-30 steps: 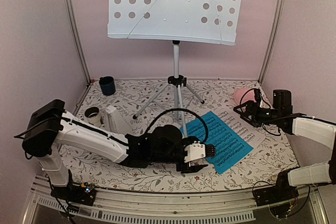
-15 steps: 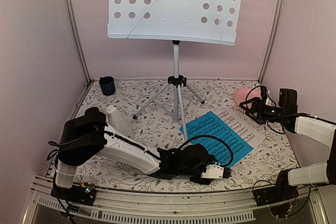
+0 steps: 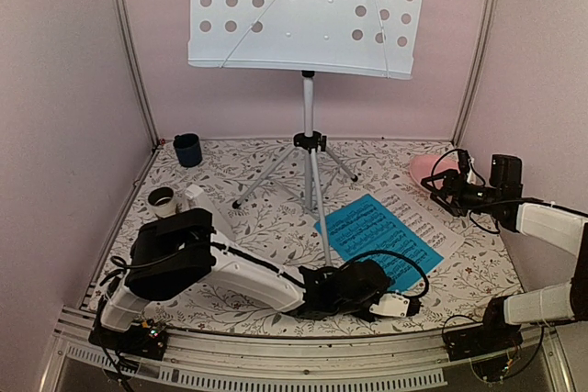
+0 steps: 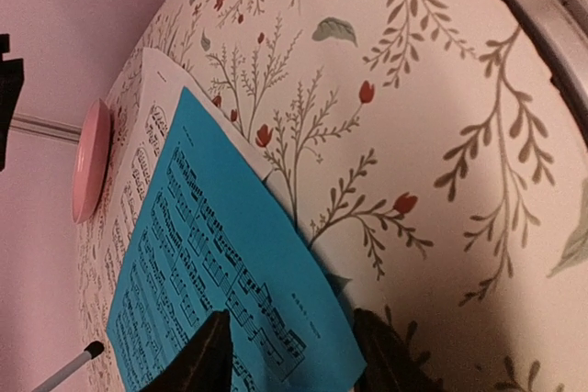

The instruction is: Set up the instrument practice props

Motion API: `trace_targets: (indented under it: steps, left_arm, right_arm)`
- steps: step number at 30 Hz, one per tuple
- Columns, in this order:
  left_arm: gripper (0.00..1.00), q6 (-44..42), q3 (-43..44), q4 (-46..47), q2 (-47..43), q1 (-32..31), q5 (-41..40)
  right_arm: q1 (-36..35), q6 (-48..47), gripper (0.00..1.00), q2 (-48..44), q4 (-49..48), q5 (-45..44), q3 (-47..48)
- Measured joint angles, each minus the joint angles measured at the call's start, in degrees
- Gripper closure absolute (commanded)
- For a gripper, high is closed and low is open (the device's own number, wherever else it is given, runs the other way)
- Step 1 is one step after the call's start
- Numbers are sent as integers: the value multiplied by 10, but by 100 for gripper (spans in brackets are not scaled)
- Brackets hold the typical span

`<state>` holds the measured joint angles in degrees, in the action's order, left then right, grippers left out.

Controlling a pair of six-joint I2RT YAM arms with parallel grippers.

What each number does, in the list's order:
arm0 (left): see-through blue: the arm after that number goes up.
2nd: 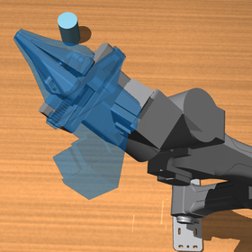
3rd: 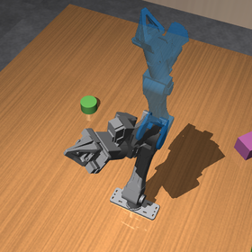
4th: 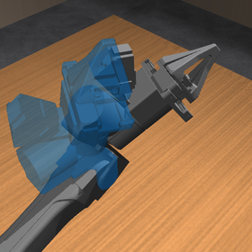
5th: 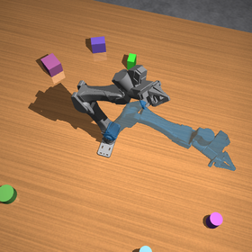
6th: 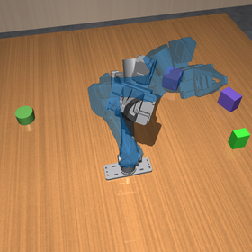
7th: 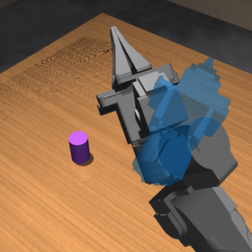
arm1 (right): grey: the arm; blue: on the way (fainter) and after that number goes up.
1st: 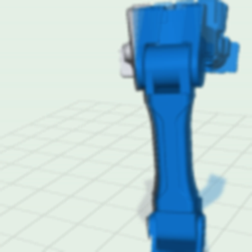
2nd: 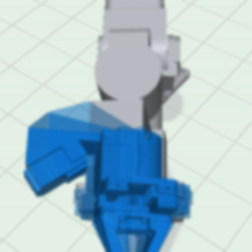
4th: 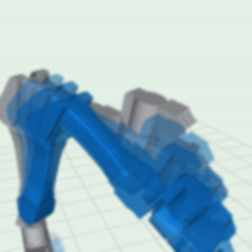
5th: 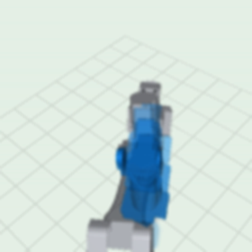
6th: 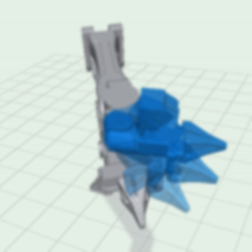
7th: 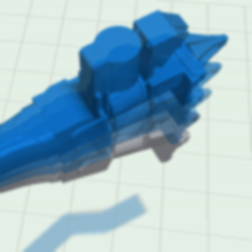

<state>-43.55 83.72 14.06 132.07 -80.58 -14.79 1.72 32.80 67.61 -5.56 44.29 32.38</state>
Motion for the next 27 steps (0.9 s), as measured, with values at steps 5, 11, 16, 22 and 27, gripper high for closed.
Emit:
trace_targets:
  steps: [5, 11, 16, 22, 27]
  left_arm:
    - [77, -12, 5, -11, 3, -2, -21]
    - [100, 2, 30, -30, 3, -2, -26]
    - [100, 54, 54, -34, -2, 7, -3]
    - [100, 191, 54, -42, -57, 57, 63]
    - [100, 339, 63, -27, -127, 143, 128]
  right_arm:
    - [3, -3, 21, 0, -1, 5, 0]
    - [3, -5, 21, -17, 0, 6, 1]
    - [5, -9, 16, -56, 6, 1, 22]
    - [6, -14, 7, -128, 14, -36, 82]
    - [6, -30, 6, -173, 19, -56, 146]
